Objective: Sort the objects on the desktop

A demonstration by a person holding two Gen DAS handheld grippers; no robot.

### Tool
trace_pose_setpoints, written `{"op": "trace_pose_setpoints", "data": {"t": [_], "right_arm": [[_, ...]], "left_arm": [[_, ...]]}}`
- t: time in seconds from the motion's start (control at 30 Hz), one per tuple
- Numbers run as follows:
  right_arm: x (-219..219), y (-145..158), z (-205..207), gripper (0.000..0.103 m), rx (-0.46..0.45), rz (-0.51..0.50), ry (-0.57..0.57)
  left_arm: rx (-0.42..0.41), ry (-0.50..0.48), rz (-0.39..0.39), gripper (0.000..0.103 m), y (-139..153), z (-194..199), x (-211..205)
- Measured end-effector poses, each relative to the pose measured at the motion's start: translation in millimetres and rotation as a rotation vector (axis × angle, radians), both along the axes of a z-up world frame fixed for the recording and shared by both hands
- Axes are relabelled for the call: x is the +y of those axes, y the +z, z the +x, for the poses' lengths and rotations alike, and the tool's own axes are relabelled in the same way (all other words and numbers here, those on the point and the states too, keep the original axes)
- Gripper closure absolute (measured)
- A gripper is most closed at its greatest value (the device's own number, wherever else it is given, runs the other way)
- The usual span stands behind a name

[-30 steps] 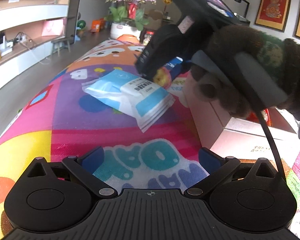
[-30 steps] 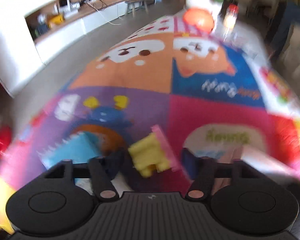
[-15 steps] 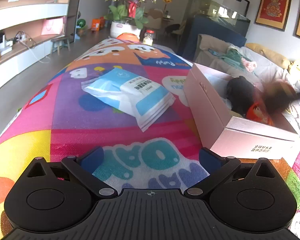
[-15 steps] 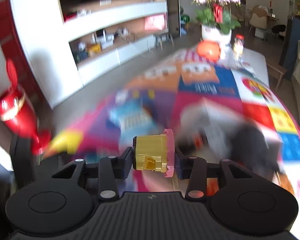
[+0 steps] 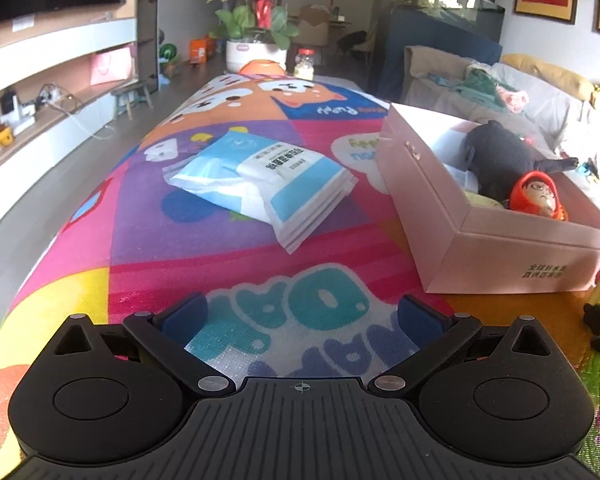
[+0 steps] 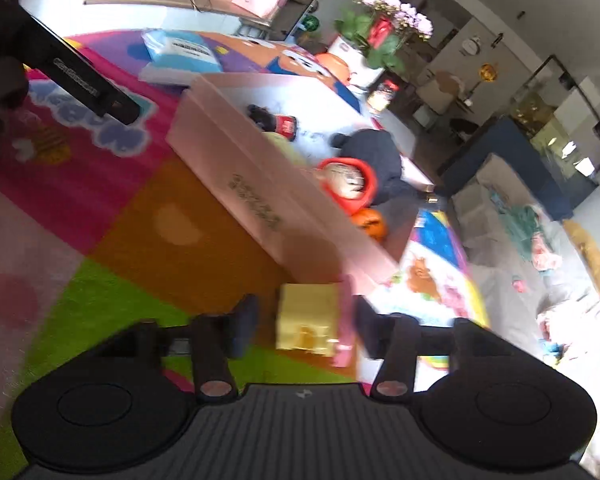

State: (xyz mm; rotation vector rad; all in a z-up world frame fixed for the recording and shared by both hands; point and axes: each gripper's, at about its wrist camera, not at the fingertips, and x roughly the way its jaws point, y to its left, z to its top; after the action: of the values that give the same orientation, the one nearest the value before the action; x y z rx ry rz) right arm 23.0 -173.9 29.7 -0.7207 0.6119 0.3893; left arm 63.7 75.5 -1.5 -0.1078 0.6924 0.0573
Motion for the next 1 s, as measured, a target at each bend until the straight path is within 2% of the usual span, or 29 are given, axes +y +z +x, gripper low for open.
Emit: {"op": "trace_pose_setpoints", "data": {"t": [0.13,0.23,0.37,0.4,0.5,0.63,0.73,0.8,0.83,0.87,0.93,1.0], "right_arm": [[-9.8,21.5,-10.9,0.027,0.098,0.194,0.109],[-25.6,34.5,-11.8,0.026,0.168,0.323,0.132],[-40.5,67.7,15.5,0.026,0.134,0.478,0.051],[-38.9,76.0,27.4,0.026,0.115,0.483,0.016],[-19.2,83.0,80.0,0.026,0.053,0.396,-0.052],[2.2,78.3,157.6,0.026,0.105,0.385,-0.161],[23.0,57.5,212.1,0.026,0.141,0.318,-0.242],[35.4,41.5,235.2,0.041,0.208,0.235,-0.254],[38.5,36.2,239.2,0.041,0.215,0.222,-0.264],[39.6,38.4,241.1,0.042,0.231,0.249,-0.259],[31.4,47.1,241.6,0.044,0.324,0.41,-0.208],[18.6,58.0,243.6,0.046,0.376,0.549,-0.17]], "left_arm": [[0.005,0.007,0.007,0.0,0.2,0.1,-0.2],[0.012,0.006,0.025,0.0,0.1,0.8,-2.3],[0.019,0.005,0.036,0.0,-0.4,2.3,-3.6],[0.02,0.004,0.04,0.0,-0.4,2.3,-4.1],[0.016,0.005,0.035,0.0,-0.4,2.1,-3.0],[0.009,0.005,0.017,0.0,-0.4,1.2,-0.2],[0.006,0.004,0.008,0.0,-0.4,0.6,0.8],[0.002,0.003,-0.002,0.0,-0.4,0.3,2.4],[0.001,0.0,-0.01,0.0,-0.4,0.2,3.2],[0.0,-0.001,-0.016,0.0,-0.3,0.1,3.9],[0.0,-0.002,-0.017,0.0,-0.2,0.5,3.8],[0.002,-0.003,-0.014,0.0,-0.3,1.0,2.7]]}}
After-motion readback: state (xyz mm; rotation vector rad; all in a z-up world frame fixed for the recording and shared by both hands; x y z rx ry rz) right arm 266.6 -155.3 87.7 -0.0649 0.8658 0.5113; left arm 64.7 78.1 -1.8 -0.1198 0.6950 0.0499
